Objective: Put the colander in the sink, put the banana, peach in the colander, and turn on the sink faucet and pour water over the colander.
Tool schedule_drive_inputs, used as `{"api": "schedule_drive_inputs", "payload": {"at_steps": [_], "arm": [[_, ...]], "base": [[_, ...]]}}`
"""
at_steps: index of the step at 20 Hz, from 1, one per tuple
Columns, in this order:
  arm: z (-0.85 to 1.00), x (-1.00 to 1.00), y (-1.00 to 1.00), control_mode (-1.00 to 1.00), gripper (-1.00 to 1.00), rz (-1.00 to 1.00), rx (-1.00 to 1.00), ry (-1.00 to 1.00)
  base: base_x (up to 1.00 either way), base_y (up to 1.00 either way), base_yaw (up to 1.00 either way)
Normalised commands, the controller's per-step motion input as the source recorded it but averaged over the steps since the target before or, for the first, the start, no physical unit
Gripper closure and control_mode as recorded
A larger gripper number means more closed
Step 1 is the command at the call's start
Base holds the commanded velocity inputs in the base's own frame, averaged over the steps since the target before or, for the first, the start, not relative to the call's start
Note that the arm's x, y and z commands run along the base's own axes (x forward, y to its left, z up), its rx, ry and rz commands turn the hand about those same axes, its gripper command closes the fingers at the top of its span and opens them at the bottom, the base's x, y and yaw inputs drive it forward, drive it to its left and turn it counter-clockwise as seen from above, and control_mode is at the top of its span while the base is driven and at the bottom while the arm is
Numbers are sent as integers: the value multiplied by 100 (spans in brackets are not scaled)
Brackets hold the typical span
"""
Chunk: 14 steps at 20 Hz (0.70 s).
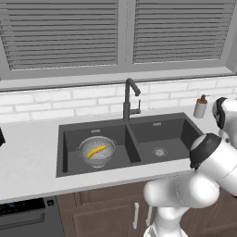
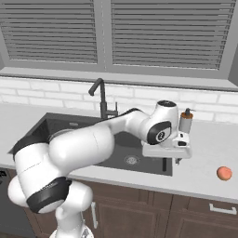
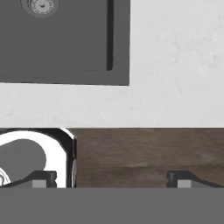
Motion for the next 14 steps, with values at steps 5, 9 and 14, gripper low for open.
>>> {"api": "schedule_drive_inputs", "payload": {"at_steps": [5, 9, 14], "arm": [[22, -6, -54, -100, -100, 0, 0, 5], [12, 0, -48, -100, -100, 0, 2, 3], [0, 0, -16, -100, -100, 0, 2, 0]], "base": [[0, 0, 0], [0, 0, 0], [0, 0, 0]]}}
